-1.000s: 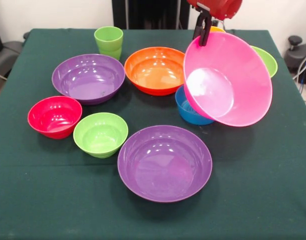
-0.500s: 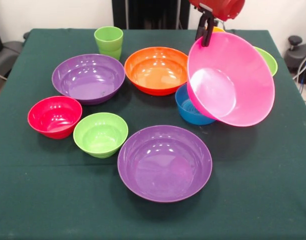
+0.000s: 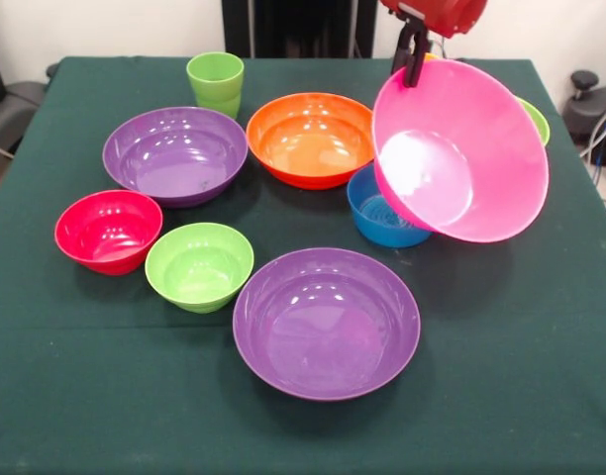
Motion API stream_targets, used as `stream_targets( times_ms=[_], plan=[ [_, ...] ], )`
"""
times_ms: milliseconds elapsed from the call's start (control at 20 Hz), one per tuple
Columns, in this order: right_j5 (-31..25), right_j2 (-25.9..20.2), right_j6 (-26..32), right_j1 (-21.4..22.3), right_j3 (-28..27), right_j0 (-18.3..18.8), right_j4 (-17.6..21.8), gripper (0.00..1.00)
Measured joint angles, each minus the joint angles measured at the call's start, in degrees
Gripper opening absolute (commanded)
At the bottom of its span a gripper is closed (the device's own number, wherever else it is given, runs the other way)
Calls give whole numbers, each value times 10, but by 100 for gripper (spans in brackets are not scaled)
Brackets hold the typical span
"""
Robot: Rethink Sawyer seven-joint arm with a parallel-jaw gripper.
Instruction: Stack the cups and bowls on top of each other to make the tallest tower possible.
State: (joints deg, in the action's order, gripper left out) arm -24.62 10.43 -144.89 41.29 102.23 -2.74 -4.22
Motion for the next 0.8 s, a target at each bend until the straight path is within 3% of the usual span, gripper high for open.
stream_targets(
  times_ms=[250, 300, 800],
  plan=[
    [0, -3, 0, 6, 21, 3, 0, 0],
    [0, -4, 0, 11, 32, 4, 0, 100],
    [0, -4, 0, 16, 54, 5, 5, 100]
  ],
)
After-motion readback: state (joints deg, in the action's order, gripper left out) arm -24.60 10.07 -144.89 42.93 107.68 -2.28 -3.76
